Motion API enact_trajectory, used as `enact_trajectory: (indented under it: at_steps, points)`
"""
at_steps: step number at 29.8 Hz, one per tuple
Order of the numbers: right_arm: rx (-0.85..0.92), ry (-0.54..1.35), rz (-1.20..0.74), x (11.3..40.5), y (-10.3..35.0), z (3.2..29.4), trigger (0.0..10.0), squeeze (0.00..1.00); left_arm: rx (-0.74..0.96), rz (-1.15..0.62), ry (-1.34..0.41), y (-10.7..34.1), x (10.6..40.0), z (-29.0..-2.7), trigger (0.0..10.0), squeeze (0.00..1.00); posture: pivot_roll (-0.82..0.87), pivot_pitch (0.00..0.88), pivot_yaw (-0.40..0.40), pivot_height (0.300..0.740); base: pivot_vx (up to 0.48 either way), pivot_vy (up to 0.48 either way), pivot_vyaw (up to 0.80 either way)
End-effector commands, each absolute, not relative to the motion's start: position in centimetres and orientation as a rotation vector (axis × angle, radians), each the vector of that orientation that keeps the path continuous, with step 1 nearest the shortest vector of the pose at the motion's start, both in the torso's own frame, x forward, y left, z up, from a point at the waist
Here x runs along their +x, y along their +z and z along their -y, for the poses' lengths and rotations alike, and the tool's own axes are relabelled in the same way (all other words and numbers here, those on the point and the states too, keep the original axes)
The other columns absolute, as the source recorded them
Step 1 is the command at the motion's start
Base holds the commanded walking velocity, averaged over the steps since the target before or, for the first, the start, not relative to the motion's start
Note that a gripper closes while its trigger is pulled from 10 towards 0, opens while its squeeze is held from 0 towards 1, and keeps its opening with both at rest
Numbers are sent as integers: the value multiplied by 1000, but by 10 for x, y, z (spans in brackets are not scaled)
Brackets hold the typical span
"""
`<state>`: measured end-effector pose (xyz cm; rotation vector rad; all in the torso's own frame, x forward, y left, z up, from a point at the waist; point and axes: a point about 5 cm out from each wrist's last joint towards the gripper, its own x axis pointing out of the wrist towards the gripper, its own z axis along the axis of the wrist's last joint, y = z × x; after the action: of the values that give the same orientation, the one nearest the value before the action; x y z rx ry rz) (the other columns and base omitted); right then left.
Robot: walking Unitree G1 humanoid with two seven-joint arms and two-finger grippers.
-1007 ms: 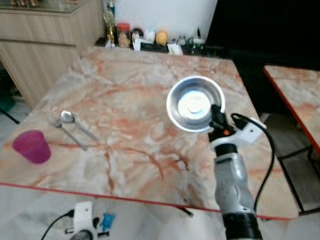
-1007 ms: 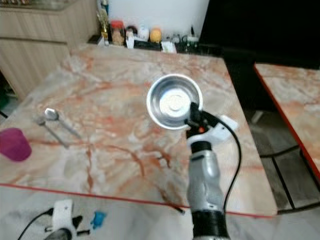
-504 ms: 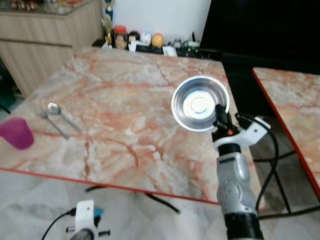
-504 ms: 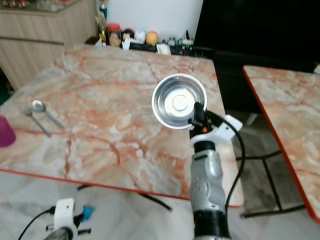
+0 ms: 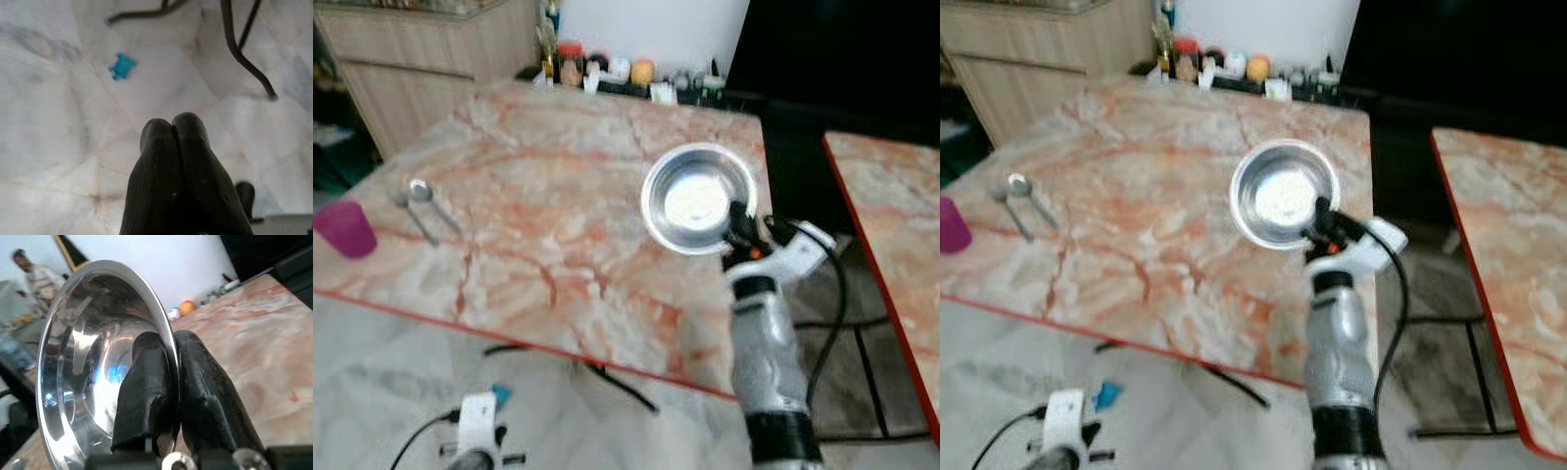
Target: Setting the table
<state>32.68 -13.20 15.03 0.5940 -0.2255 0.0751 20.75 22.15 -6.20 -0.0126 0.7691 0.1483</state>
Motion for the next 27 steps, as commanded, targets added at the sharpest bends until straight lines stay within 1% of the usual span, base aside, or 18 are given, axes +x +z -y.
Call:
enact_trajectory:
  at_steps: [1, 7, 24, 27]
  points:
    - [593, 43, 244, 327, 153, 142, 10000, 0, -17, -783, 123, -65, 205, -214, 10000, 0, 94, 15, -84, 740, 0, -247, 0]
    - [598, 53, 245, 327, 153, 139, 10000, 0, -10, -783, 115, -65, 206, -214, 10000, 0, 93, 0, -83, 740, 0, -244, 0]
    - [617, 40, 229, 329, 152, 140, 10000, 0, -5, -785, 104, -65, 206, -213, 10000, 0, 94, 0, -82, 740, 0, -243, 0]
    - [620, 39, 231, 329, 152, 141, 10000, 0, -5, -785, 105, -65, 206, -213, 10000, 0, 90, 1, -79, 740, 0, -246, -744]
